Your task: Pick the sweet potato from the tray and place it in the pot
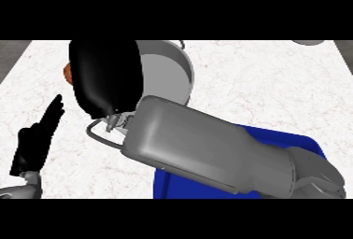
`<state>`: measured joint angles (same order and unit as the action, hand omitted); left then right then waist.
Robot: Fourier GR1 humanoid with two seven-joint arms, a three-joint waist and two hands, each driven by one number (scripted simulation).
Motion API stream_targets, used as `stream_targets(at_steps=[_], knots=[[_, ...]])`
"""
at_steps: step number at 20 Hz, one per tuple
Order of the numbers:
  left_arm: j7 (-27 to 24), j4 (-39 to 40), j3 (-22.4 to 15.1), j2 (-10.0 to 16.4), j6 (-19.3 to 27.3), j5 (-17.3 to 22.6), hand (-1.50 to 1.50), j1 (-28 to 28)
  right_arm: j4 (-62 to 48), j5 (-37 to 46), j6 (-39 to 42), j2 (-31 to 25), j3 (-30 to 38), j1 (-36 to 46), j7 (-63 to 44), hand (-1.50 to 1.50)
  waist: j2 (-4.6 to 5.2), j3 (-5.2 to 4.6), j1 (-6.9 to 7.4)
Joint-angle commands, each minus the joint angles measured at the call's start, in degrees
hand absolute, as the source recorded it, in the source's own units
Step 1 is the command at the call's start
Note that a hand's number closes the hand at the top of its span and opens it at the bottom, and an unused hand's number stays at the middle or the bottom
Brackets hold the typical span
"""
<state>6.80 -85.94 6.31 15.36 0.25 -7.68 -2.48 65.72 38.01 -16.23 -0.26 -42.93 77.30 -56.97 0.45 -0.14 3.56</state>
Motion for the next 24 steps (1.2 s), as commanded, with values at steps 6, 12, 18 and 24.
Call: stream_targets(at_steps=[6, 12, 18, 24], knots=[[-0.79, -0.83, -0.62, -0.91, 0.16, -0.82, 0.00, 0.99, -20.66, -7.44, -9.48, 0.25, 2.79, 3.89, 14.44, 1.50, 0.31, 0.01, -0.10], [-2.38, 1.82, 0.51, 0.20, -1.18, 0.07, 0.00, -0.83, -34.26, -9.78, -9.93, 0.26, 4.36, 5.65, 23.97, 1.50, 1.26, -0.09, 1.43], [0.22, -1.01, -0.07, 0.75, -2.55, 0.63, 0.00, -1.95, -39.96, -14.71, -11.06, 0.26, 6.83, 4.94, 30.38, 1.50, 1.47, 0.00, 2.99], [1.77, -0.13, -1.75, -0.65, -1.25, -1.04, 0.00, -5.44, -40.18, -22.35, -11.36, 0.26, 10.57, 2.88, 34.84, -1.50, 2.23, 0.00, 4.67]])
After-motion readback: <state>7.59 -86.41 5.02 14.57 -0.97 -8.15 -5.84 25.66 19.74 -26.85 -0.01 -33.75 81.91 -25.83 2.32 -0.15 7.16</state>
